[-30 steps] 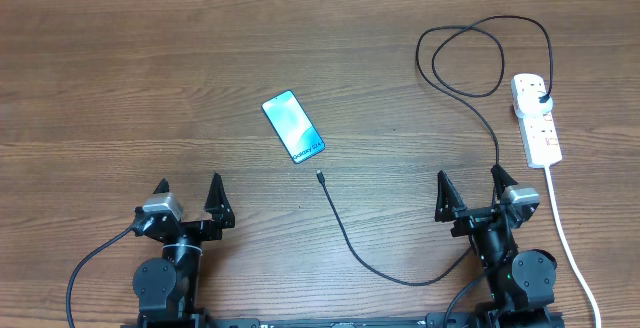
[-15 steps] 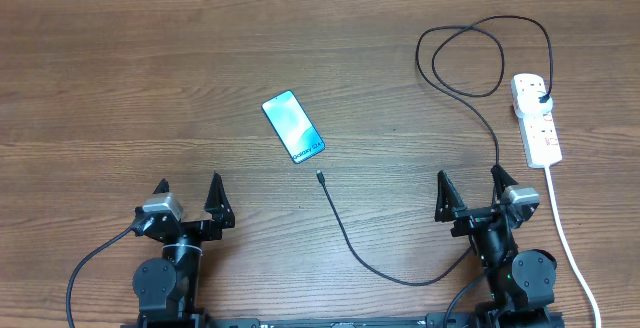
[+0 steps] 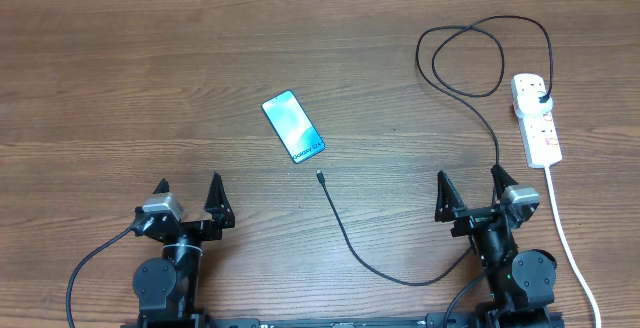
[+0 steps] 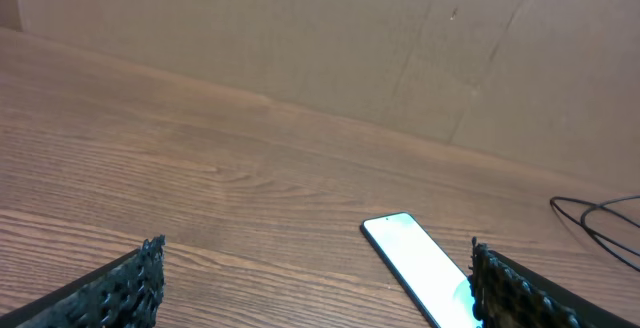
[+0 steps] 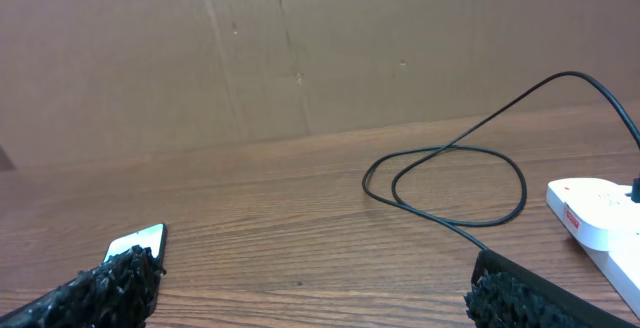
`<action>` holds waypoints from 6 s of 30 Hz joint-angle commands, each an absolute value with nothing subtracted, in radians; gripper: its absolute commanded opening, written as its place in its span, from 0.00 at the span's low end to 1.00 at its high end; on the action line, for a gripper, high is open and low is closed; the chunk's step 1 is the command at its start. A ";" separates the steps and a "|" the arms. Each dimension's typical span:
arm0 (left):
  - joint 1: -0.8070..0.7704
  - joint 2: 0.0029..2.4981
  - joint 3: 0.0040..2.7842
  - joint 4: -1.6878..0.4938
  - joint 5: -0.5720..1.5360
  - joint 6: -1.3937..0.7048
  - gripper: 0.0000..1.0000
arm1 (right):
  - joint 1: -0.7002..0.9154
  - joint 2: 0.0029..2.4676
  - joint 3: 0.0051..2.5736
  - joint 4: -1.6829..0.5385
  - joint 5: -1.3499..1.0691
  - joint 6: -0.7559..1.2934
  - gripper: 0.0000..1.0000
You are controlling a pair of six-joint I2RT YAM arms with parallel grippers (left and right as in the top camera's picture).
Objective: Plug charger to phone and switch on socket
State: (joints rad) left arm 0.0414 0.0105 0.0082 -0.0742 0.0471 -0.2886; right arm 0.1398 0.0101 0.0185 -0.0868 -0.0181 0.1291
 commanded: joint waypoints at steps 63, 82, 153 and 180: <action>0.046 1.162 0.734 -0.238 0.366 -0.291 1.00 | 0.145 0.003 0.008 -0.084 -0.008 0.122 1.00; 0.045 1.270 0.897 -0.321 0.416 -0.297 1.00 | 0.145 0.003 0.008 -0.084 -0.008 0.122 1.00; -0.414 2.358 1.959 -1.197 -0.059 -0.807 1.00 | 0.145 0.003 0.008 -0.083 -0.008 0.122 1.00; -0.412 2.368 1.811 -1.109 -0.025 -0.786 1.00 | 0.145 0.003 0.008 -0.084 -0.008 0.122 1.00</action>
State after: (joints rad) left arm -0.4103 2.3333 1.8648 -1.1229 -0.0338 -0.7864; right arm 0.1398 0.0101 0.0185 -0.0898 -0.0181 0.1268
